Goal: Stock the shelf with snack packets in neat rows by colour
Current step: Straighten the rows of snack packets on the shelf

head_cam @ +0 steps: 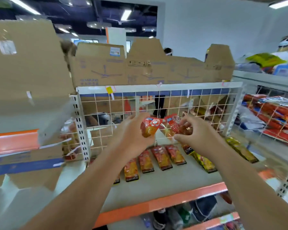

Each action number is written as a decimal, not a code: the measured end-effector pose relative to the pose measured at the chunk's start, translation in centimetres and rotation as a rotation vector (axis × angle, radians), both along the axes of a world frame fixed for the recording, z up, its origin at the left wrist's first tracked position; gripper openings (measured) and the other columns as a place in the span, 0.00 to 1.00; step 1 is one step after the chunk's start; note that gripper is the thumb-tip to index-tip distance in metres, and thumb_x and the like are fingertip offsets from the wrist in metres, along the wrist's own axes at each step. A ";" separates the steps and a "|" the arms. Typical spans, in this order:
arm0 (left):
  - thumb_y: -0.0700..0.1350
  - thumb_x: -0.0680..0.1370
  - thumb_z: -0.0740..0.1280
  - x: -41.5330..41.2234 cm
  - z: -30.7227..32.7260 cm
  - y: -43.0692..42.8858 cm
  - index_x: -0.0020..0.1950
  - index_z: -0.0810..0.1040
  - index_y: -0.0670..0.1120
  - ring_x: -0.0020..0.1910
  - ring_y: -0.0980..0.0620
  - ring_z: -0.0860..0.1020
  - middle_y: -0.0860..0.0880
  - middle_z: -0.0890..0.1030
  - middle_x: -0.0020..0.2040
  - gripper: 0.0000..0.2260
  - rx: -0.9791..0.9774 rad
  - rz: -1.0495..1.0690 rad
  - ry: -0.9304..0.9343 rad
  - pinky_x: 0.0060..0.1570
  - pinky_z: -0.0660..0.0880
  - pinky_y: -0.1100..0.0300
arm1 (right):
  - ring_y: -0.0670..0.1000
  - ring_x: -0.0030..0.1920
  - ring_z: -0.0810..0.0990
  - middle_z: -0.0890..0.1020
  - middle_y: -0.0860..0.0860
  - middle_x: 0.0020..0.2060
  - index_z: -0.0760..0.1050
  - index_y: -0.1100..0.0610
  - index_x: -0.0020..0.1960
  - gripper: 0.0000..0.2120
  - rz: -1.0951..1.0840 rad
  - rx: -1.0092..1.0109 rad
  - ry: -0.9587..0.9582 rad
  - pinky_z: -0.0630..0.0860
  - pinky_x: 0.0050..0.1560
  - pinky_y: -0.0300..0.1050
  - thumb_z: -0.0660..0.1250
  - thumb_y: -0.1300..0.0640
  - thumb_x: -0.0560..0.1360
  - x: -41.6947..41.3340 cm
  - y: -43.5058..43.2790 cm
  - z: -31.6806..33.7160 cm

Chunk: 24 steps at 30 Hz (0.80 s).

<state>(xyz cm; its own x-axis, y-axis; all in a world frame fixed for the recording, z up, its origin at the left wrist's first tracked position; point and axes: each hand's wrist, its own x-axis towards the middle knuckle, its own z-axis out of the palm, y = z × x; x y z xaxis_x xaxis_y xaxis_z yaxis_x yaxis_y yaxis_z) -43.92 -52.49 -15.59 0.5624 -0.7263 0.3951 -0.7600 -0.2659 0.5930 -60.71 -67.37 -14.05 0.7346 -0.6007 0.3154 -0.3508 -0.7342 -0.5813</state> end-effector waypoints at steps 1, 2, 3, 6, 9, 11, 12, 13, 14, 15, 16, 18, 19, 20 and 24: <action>0.48 0.75 0.77 -0.4 -1.4 -0.7 0.75 0.69 0.61 0.49 0.61 0.75 0.56 0.71 0.65 0.31 -0.033 0.001 0.050 0.38 0.74 0.72 | 0.39 0.44 0.75 0.77 0.40 0.47 0.73 0.44 0.51 0.13 -0.011 -0.005 0.017 0.69 0.38 0.38 0.74 0.45 0.72 -0.4 -0.7 -1.1; 0.48 0.75 0.77 -0.7 -2.5 -0.9 0.73 0.70 0.62 0.51 0.59 0.76 0.55 0.72 0.66 0.30 -0.051 0.023 0.049 0.41 0.76 0.71 | 0.39 0.44 0.75 0.77 0.40 0.46 0.74 0.45 0.51 0.13 -0.017 -0.012 0.026 0.69 0.38 0.37 0.75 0.44 0.72 -0.6 -1.1 -1.8; 0.50 0.74 0.77 -1.0 -3.7 -1.3 0.72 0.70 0.63 0.52 0.58 0.77 0.55 0.73 0.65 0.29 -0.039 0.061 0.002 0.45 0.76 0.70 | 0.39 0.43 0.74 0.76 0.39 0.45 0.74 0.46 0.51 0.13 -0.026 -0.015 0.046 0.69 0.38 0.36 0.75 0.44 0.72 -0.8 -1.8 -2.8; 0.56 0.73 0.77 -0.9 -7.3 -2.0 0.70 0.71 0.63 0.50 0.57 0.76 0.59 0.75 0.61 0.28 0.003 0.138 -0.073 0.42 0.69 0.72 | 0.40 0.42 0.74 0.75 0.40 0.44 0.73 0.46 0.52 0.14 -0.053 -0.024 0.125 0.69 0.37 0.37 0.74 0.43 0.72 -0.1 -3.6 -5.7; 0.60 0.74 0.73 0.3 -11.0 -2.9 0.70 0.72 0.60 0.49 0.55 0.77 0.57 0.77 0.61 0.26 0.025 0.161 -0.112 0.44 0.77 0.62 | 0.44 0.43 0.76 0.75 0.43 0.44 0.73 0.47 0.51 0.14 -0.079 -0.034 0.177 0.76 0.43 0.46 0.74 0.44 0.71 2.0 -5.0 -8.7; 0.61 0.74 0.70 1.4 -13.3 -4.0 0.70 0.72 0.58 0.51 0.51 0.78 0.54 0.78 0.61 0.25 0.055 0.198 -0.151 0.50 0.79 0.51 | 0.48 0.45 0.76 0.74 0.45 0.45 0.73 0.48 0.54 0.16 -0.094 -0.073 0.209 0.76 0.45 0.47 0.73 0.44 0.71 3.6 -5.7 -10.7; 0.61 0.74 0.69 1.8 -14.5 -4.5 0.70 0.73 0.56 0.53 0.49 0.77 0.53 0.78 0.60 0.25 0.086 0.219 -0.180 0.52 0.78 0.48 | 0.49 0.46 0.76 0.75 0.46 0.46 0.73 0.49 0.55 0.17 -0.102 -0.083 0.221 0.76 0.46 0.47 0.73 0.44 0.70 4.4 -6.0 -11.7; 0.61 0.74 0.68 2.2 -15.6 -5.2 0.69 0.75 0.55 0.53 0.47 0.77 0.52 0.79 0.60 0.24 0.117 0.238 -0.209 0.53 0.76 0.48 | 0.50 0.49 0.77 0.75 0.47 0.48 0.74 0.49 0.56 0.18 -0.110 -0.077 0.238 0.76 0.47 0.48 0.73 0.43 0.70 5.2 -6.3 -12.8; 0.61 0.73 0.68 2.5 -16.7 -5.8 0.67 0.76 0.54 0.53 0.46 0.78 0.52 0.79 0.58 0.24 0.150 0.256 -0.238 0.53 0.76 0.48 | 0.51 0.52 0.76 0.76 0.47 0.50 0.74 0.48 0.57 0.19 -0.115 -0.070 0.261 0.77 0.50 0.50 0.72 0.42 0.70 6.0 -6.6 -13.8; 0.61 0.72 0.68 2.8 -17.9 -6.2 0.65 0.77 0.54 0.52 0.45 0.78 0.51 0.79 0.57 0.23 0.176 0.272 -0.258 0.53 0.75 0.47 | 0.51 0.54 0.76 0.75 0.47 0.52 0.73 0.47 0.58 0.20 -0.111 -0.058 0.278 0.77 0.52 0.51 0.71 0.41 0.70 6.7 -6.8 -14.8; 0.61 0.72 0.68 3.0 -19.1 -6.6 0.62 0.78 0.54 0.51 0.45 0.79 0.50 0.80 0.55 0.22 0.191 0.281 -0.270 0.52 0.75 0.47 | 0.51 0.54 0.76 0.75 0.46 0.52 0.73 0.46 0.57 0.20 -0.107 -0.040 0.298 0.77 0.51 0.52 0.70 0.39 0.69 7.3 -7.0 -15.7; 0.60 0.70 0.69 3.6 -20.8 -7.4 0.58 0.79 0.53 0.50 0.44 0.79 0.50 0.81 0.53 0.20 0.198 0.285 -0.280 0.52 0.75 0.46 | 0.52 0.50 0.76 0.75 0.46 0.50 0.72 0.46 0.53 0.19 -0.110 -0.020 0.333 0.75 0.45 0.49 0.68 0.37 0.68 8.3 -7.8 -17.1; 0.60 0.69 0.70 3.8 -21.5 -7.8 0.58 0.79 0.54 0.50 0.44 0.80 0.51 0.81 0.53 0.19 0.213 0.284 -0.278 0.53 0.75 0.45 | 0.52 0.49 0.76 0.74 0.46 0.50 0.72 0.46 0.53 0.19 -0.113 -0.019 0.353 0.73 0.43 0.47 0.69 0.37 0.68 8.8 -8.2 -17.7; 0.60 0.69 0.70 4.0 -22.1 -8.2 0.57 0.79 0.54 0.50 0.45 0.80 0.51 0.81 0.53 0.19 0.229 0.285 -0.279 0.53 0.75 0.45 | 0.52 0.49 0.76 0.75 0.47 0.50 0.72 0.46 0.53 0.19 -0.115 -0.017 0.366 0.71 0.42 0.47 0.69 0.37 0.68 9.3 -8.6 -18.0; 0.59 0.69 0.67 4.3 -23.6 -9.6 0.51 0.79 0.56 0.46 0.47 0.78 0.54 0.79 0.48 0.14 0.210 0.317 -0.261 0.52 0.72 0.48 | 0.53 0.54 0.77 0.77 0.50 0.54 0.75 0.47 0.60 0.23 -0.112 0.005 0.384 0.73 0.47 0.46 0.71 0.40 0.68 10.8 -10.5 -18.7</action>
